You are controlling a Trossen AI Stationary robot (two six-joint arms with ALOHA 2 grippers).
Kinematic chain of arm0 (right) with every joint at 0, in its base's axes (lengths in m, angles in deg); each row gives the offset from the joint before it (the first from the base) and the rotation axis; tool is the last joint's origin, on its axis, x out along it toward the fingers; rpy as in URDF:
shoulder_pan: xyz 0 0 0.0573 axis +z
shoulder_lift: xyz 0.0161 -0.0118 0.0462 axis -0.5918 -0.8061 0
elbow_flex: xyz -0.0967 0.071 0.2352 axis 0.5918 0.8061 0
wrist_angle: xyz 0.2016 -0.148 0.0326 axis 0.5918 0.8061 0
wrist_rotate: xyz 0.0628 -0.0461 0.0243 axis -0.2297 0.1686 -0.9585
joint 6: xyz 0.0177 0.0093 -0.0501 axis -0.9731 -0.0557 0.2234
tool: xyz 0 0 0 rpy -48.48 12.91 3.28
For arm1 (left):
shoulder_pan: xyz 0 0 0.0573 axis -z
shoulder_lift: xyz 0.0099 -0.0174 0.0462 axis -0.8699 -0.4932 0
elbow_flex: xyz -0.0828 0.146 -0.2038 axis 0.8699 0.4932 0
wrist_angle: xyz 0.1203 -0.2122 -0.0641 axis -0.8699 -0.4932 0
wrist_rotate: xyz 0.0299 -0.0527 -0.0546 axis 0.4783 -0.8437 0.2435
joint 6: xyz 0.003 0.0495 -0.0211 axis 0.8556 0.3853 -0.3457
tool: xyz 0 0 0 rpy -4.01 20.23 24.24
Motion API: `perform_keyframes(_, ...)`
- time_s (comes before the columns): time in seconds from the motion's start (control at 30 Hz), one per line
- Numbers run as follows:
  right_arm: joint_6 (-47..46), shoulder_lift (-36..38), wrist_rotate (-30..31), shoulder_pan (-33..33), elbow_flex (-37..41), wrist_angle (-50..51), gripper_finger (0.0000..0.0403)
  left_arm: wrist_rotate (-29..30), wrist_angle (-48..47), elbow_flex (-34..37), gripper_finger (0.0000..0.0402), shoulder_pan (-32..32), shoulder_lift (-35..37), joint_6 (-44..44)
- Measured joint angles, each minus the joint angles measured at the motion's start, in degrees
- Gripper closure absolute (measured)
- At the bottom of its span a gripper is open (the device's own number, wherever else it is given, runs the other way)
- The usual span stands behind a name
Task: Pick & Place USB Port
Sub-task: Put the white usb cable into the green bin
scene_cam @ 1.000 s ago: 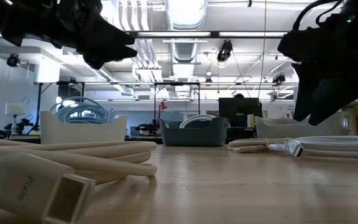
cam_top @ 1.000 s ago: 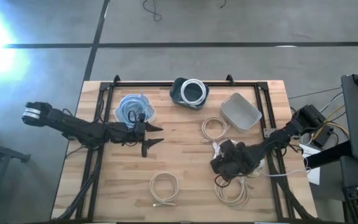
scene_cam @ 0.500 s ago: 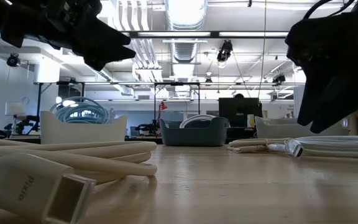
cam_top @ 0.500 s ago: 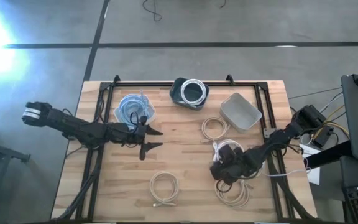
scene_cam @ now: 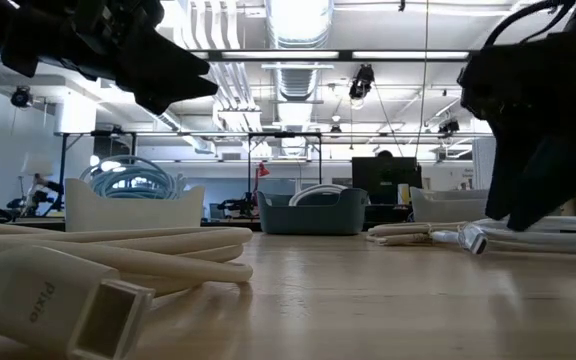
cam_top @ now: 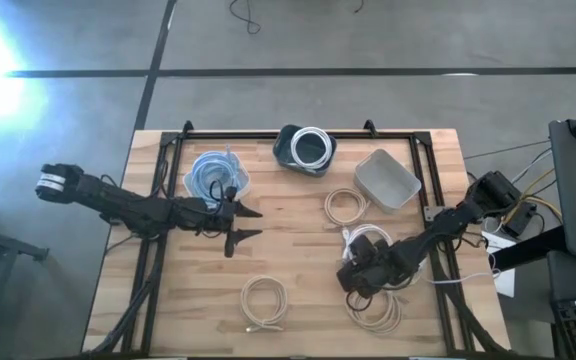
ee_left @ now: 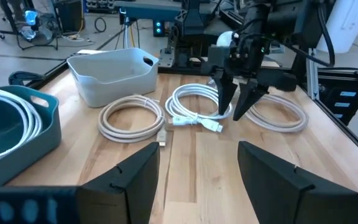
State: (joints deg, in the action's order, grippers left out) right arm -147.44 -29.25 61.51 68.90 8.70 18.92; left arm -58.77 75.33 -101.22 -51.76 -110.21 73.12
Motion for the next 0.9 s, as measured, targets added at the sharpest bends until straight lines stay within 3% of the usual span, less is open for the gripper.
perform_keyframes(0.17,4.05,-2.22,-6.70,-0.04,-1.43,-0.58,0.0225,0.00,-0.08,0.00,0.0179,0.00,0.00,-0.02)
perform_keyframes(0.37,13.04,-2.34,-5.31,-0.28,-7.10,7.43,0.0225,0.00,-0.08,0.00,0.0179,0.00,0.00,-0.10)
perform_keyframes(0.57,7.97,-3.15,-3.93,-0.44,-12.92,22.14,0.0225,0.00,-0.34,0.00,0.0179,0.00,0.00,-0.59)
perform_keyframes(0.9,7.14,-7.59,-7.33,-0.47,-9.93,19.19,0.0225,-0.02,-0.95,0.02,0.0179,0.00,0.00,-1.65)
